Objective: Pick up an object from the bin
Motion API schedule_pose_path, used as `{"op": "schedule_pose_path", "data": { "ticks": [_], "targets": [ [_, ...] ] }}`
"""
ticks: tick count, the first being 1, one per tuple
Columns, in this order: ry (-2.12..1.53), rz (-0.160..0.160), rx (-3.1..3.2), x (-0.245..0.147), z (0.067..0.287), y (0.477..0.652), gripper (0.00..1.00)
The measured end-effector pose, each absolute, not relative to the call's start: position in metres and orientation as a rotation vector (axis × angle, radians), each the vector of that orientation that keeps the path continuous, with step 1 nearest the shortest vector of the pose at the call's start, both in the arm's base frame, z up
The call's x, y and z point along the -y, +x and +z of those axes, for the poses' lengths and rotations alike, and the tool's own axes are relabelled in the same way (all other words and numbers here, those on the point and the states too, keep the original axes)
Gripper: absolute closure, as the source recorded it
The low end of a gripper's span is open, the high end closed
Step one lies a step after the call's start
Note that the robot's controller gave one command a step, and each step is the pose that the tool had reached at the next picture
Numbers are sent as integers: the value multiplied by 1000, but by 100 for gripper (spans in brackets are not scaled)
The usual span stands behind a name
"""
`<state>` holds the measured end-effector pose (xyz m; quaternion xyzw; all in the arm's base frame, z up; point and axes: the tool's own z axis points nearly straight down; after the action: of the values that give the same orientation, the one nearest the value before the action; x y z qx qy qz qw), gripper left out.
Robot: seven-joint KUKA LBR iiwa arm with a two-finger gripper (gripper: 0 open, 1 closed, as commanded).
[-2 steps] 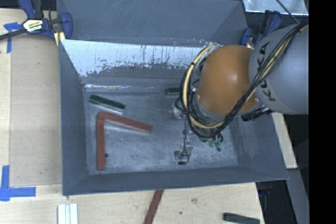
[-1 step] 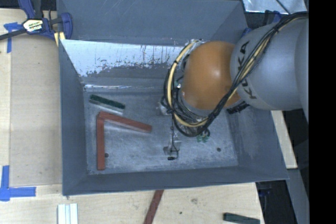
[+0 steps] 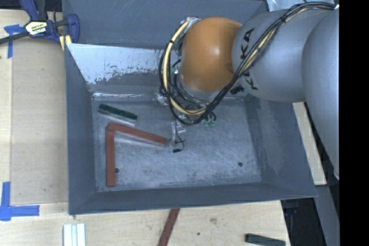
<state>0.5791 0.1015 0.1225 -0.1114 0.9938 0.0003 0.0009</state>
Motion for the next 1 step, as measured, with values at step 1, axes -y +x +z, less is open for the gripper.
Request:
{"op": "schedule_pose_path", "data": {
  "ticks": [1],
  "targets": [
    [-97,1,-3138,-133,79,546,100]
  ]
}}
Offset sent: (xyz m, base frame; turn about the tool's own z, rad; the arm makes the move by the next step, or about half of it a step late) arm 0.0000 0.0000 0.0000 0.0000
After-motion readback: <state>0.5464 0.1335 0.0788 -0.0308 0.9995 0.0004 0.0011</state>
